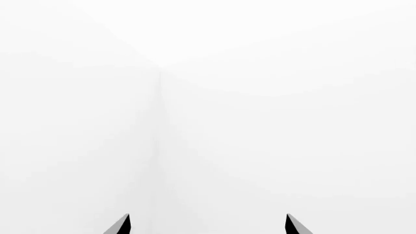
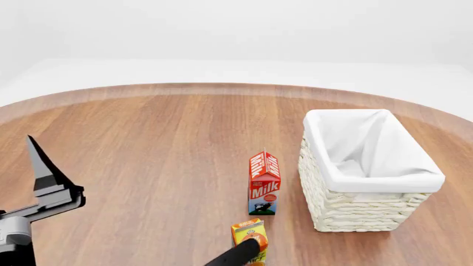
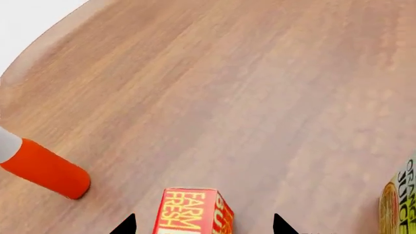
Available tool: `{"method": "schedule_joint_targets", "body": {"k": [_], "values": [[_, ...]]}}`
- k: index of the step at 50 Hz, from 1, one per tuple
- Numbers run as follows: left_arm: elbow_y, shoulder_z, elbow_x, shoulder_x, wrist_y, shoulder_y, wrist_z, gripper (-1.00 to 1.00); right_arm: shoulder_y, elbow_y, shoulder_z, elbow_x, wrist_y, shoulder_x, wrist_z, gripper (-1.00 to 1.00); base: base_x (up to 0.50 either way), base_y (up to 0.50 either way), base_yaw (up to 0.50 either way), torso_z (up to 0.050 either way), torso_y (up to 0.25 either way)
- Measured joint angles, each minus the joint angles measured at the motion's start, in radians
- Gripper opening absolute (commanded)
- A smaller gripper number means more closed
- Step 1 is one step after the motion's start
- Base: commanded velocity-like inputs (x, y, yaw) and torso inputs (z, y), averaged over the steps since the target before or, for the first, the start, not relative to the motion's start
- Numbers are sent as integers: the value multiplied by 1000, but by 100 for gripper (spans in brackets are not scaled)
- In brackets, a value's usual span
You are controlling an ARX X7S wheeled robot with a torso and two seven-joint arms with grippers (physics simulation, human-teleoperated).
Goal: Pick up the cream cheese box and the butter, and put them in the basket.
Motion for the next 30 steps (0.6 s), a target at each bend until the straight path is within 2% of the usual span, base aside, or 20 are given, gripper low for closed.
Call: {"method": "schedule_joint_targets", "body": {"k": [14,30], "values": [[-11,-2,-5,-1,8,0,2,100,-10,100,-10,-32,-33,-43,30,100,0,0,0,0,0],[-18,-3,-10,-1,16,1,3,100,5,136,-92,-78,-43,-49,11,100,0,0,0,0,0]]}}
